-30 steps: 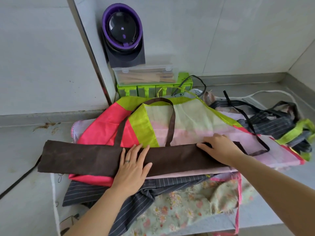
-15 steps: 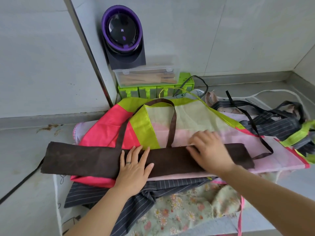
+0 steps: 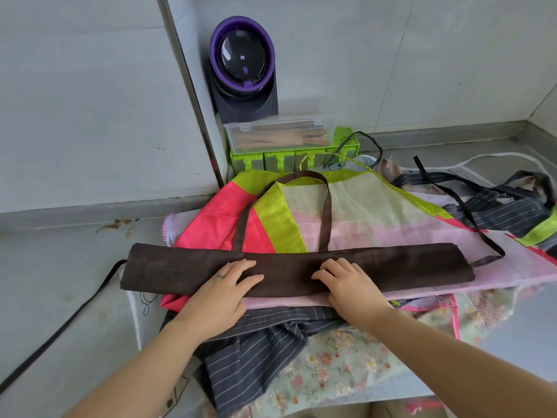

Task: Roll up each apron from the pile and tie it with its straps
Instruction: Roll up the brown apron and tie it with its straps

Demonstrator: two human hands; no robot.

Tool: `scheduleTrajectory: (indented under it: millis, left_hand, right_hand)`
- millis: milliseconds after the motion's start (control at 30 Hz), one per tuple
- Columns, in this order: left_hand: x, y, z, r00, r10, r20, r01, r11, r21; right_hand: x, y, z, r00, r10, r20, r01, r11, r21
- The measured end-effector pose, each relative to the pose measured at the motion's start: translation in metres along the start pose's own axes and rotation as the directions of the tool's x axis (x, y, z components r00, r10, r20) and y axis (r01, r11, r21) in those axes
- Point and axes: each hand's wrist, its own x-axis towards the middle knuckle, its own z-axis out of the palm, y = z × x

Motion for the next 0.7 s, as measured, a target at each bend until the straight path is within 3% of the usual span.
scheduleTrajectory:
  millis: [233,367,433,567,700]
  left_hand:
    - [-0.005,-0.003,0.001,0.995,-0.061,-0.078,0.060,0.998,-0.005]
    - [-0.005,0.005,-0.001,0.997,0.012,-0.070,-0.007,0.997,0.080]
    - [-0.004,0.006,0.002,0.996,-0.004,-0.087,0.013,0.994,0.106]
    - [0.004,0.009,0.001,0.996,-0.051,-0.079,0.062,0.987,0.150]
    - [0.013,-0.002,-0.011,0.992,-0.099,0.082,0.102,0.994,-0.036]
  right_hand:
    - [0.000,-0.004,-0.014,0.999,0.007,0.031,-0.003,0.990,-0.139]
    - [-0.002,0.002,-0.042,0.972,0.064,0.227,-0.039,0.993,-0.113]
    - [0.001,0.010,-0.051,0.924,0.100,0.369,-0.065,0.992,-0.106]
    - [0.011,0.014,-0.051,0.896,0.159,0.414,-0.097,0.981,-0.166]
    - [0.019,0.013,-0.047,0.864,0.292,0.411,-0.197,0.946,-0.257]
